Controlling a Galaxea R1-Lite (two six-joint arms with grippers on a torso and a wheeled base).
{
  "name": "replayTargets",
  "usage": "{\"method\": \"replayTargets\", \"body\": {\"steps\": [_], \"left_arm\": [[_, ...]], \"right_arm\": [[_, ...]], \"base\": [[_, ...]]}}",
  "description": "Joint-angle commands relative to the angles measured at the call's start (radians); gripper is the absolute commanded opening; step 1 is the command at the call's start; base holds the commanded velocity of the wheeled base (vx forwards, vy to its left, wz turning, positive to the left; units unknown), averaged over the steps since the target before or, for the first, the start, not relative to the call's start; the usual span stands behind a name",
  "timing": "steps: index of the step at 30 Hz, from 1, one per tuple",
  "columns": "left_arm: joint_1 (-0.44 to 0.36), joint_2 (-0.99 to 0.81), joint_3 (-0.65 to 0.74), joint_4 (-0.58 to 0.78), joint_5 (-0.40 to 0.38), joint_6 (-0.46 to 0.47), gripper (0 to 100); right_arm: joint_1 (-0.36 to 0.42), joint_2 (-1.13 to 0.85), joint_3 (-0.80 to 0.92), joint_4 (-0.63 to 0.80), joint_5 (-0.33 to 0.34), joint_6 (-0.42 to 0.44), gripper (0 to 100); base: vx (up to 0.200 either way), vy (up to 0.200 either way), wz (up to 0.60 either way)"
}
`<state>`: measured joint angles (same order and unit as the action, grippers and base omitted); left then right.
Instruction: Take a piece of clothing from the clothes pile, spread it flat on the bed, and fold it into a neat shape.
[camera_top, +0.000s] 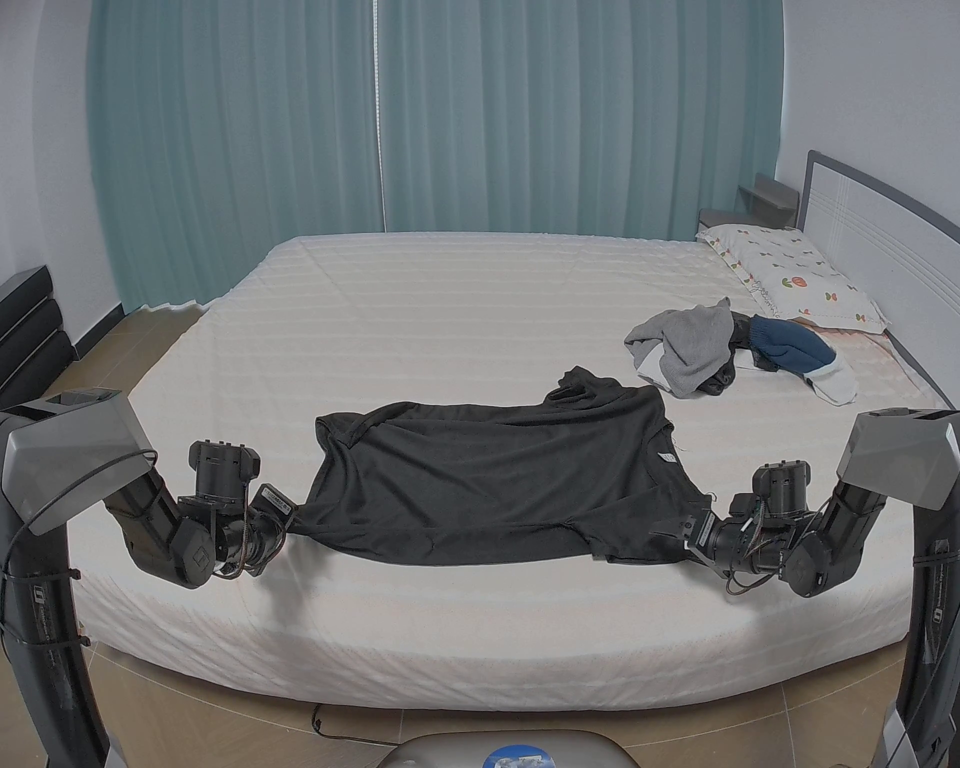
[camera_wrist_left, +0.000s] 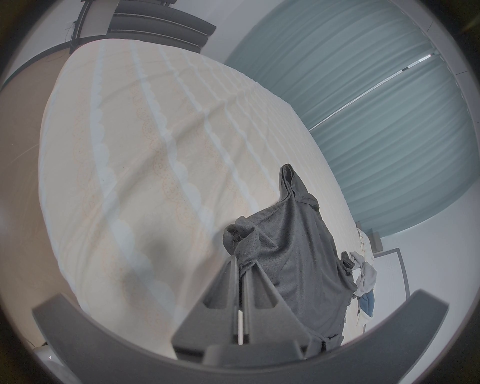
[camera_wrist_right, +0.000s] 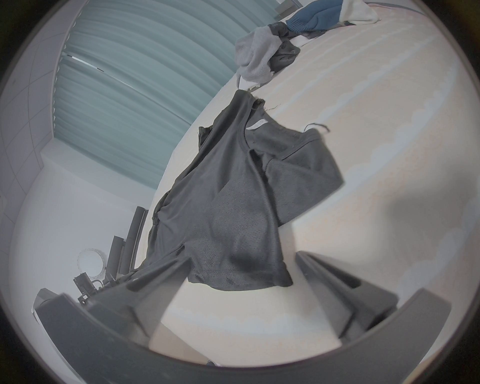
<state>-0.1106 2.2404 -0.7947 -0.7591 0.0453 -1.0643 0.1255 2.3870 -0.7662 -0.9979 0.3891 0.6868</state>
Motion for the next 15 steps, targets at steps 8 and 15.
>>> {"method": "replayTargets", "body": {"steps": [8,15], "left_arm": [[-0.001,-0.005,0.025,0.000,-0.001,0.000,0],[-0.012,-0.051,0.098,0.006,-0.004,0.007,0]], "right_arm": [[-0.041,-0.091,0.146,0.001,-0.001,-0.007,0],[-0.093,-0.180,0.301,0.001,0.008,-0.015,0]], "base": [[0.000,0.000,0.00],[0.000,0.000,0.00]]}}
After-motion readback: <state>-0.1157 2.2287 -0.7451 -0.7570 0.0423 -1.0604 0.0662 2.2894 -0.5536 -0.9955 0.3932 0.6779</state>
